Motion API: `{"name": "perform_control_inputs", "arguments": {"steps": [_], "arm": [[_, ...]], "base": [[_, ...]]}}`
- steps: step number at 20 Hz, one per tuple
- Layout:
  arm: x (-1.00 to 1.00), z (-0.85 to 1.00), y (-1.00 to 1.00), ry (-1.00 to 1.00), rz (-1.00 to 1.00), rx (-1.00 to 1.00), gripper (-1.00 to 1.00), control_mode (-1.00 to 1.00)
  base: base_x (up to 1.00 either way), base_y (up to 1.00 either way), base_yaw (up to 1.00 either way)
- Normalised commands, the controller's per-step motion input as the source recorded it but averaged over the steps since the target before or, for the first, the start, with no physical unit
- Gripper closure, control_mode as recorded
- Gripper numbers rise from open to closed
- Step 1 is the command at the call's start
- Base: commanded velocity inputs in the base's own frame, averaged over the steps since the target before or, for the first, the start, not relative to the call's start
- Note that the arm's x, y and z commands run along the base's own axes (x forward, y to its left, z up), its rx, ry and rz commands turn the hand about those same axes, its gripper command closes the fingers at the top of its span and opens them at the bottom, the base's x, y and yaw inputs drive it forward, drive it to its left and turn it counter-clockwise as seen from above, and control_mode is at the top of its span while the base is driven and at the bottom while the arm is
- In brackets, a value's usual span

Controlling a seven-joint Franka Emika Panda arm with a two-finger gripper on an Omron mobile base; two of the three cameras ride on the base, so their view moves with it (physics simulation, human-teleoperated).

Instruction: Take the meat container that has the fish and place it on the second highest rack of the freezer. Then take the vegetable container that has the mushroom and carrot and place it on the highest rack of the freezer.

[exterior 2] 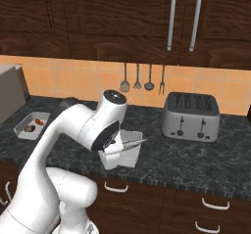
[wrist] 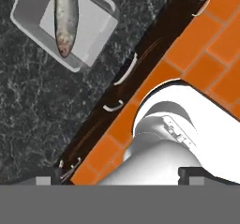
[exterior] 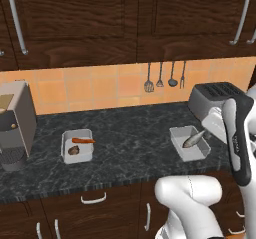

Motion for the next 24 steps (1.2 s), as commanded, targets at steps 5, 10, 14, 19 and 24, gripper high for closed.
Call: {"name": "perform_control_inputs", "arguments": {"steps": [5,10,14,19,24], "arm": [[0.00,-0.37,-0.61,0.25,-0.25,0.08,-1.00,-1.00],[0.31,-0.44,-0.24,0.11,-0.07,0.00,-1.00,-1.00],[0.47,-0.44,-0.02,0.03,-0.07,0.00,-1.00,-1.00],[0.54,-0.38,0.00,0.00,-0.03,0.00,-1.00,-1.00],[0.45,-0.25,0.00,0.00,-0.03,0.00,-1.00,-1.00]], "base": [[0.00,0.00,0.00],[0.00,0.00,0.00],[0.00,0.00,0.00],[0.00,0.00,0.00],[0.00,0.00,0.00]]}}
